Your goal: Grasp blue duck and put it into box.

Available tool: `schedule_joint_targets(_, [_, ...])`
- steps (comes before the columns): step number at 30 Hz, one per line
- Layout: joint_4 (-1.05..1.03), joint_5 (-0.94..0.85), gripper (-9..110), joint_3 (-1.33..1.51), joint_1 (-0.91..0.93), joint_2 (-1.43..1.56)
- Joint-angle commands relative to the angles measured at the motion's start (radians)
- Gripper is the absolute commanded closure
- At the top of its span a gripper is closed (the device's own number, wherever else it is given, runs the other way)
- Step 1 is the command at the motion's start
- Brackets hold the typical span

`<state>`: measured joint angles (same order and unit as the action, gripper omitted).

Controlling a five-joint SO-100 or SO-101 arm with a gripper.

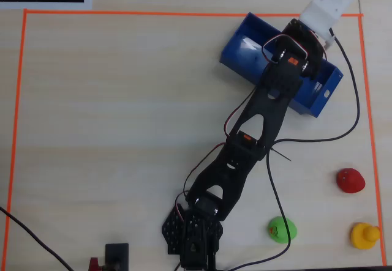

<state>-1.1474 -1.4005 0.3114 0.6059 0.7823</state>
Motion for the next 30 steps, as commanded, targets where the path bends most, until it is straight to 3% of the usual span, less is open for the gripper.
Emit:
schedule_joint_targets(1, [0.021,-0.026,101,0.048,0.034,0.006])
schedule_joint_targets(19, [0.265,-0.103,101,0.614,0.058,0.173])
schedule_joint_targets(30, [0.186,-0.127,65,0.624,0.063,0.287])
